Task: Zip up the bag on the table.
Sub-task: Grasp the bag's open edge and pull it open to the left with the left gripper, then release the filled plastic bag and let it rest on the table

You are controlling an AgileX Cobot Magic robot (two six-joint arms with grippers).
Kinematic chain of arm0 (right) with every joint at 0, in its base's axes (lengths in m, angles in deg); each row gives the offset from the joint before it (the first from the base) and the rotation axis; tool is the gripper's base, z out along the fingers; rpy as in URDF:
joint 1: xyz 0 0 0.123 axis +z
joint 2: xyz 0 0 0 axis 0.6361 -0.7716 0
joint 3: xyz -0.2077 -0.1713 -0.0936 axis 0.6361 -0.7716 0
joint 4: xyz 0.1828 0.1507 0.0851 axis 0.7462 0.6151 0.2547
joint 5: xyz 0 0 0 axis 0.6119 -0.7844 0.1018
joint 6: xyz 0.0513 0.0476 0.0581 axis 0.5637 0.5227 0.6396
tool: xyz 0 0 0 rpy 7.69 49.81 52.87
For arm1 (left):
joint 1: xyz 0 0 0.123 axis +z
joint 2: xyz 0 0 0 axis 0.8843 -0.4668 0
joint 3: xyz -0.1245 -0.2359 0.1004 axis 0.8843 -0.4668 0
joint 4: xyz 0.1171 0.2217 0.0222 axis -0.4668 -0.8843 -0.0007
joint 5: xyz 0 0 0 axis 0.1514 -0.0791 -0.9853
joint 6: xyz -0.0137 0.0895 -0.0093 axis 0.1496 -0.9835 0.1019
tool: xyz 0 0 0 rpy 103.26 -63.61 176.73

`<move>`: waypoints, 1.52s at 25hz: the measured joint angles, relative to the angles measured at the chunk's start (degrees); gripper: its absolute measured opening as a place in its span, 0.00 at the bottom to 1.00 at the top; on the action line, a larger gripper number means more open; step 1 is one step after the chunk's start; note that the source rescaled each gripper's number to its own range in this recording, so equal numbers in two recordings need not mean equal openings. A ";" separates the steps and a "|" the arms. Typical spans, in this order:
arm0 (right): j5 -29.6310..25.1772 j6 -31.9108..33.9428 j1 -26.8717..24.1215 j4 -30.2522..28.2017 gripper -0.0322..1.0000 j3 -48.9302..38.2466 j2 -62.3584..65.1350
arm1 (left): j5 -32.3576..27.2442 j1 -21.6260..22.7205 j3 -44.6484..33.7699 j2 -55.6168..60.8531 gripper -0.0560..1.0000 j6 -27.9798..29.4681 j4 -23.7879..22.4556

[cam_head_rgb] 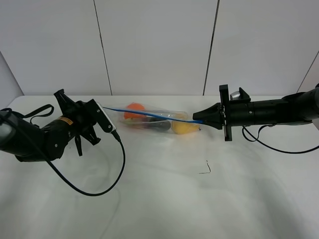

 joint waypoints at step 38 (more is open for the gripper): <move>0.00 0.17 0.00 -0.13 0.03 0.00 0.00 | 2.22 9.11 -1.46 0.00 0.91 25.86 3.96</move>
